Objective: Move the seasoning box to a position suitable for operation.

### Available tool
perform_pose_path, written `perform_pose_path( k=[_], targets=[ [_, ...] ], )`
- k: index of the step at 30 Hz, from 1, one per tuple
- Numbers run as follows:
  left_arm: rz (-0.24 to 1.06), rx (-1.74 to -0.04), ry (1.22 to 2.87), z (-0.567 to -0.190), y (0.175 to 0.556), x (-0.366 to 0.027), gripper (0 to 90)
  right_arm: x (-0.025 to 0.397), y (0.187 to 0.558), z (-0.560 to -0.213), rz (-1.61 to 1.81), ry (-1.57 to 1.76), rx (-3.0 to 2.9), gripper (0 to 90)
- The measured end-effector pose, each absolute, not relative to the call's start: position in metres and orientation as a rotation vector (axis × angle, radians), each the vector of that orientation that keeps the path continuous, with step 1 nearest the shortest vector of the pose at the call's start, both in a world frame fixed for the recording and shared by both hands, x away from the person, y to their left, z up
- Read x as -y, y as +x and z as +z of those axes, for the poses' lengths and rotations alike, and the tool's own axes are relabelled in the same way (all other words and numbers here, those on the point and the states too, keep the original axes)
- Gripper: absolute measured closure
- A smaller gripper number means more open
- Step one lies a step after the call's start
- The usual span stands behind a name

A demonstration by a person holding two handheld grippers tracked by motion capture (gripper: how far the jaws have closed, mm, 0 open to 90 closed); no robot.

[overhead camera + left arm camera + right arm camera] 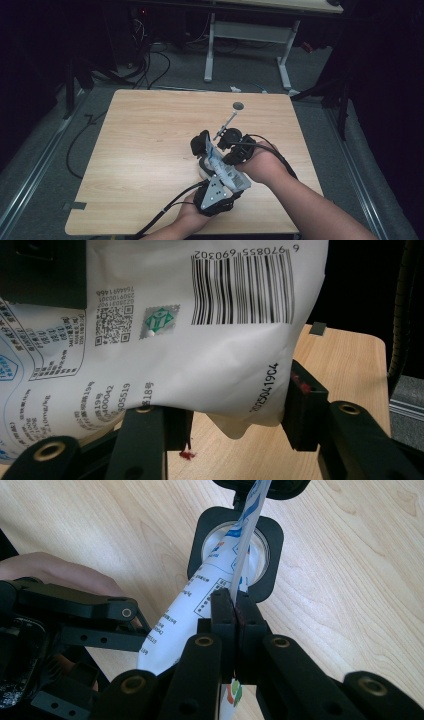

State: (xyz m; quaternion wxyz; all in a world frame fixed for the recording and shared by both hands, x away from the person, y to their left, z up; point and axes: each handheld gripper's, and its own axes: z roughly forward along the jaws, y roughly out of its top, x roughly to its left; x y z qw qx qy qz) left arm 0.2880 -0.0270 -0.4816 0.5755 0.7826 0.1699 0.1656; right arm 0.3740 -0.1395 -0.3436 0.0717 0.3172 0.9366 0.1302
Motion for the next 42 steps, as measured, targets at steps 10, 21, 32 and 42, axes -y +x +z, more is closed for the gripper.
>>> perform_pose_path(
  k=[10,21,32,42],
  targets=[
    [0.378,-0.388,1.83,-0.4807,0.2907,0.0304,54.4,0.1432,0.3747,-0.3428,0.395,0.973,-2.804,89.4],
    [0.361,-0.385,1.827,-0.4795,0.2937,0.0327,54.4,0.1471,0.3773,-0.3426,0.397,0.989,-2.797,89.4],
    [0.364,-0.388,1.824,-0.4788,0.2938,0.0315,54.4,0.1453,0.3783,-0.3425,0.394,0.987,-2.797,89.4],
    [0.365,-0.385,1.821,-0.478,0.2935,0.0314,54.4,0.146,0.3778,-0.3416,0.399,0.986,-2.795,89.4]
  ],
)
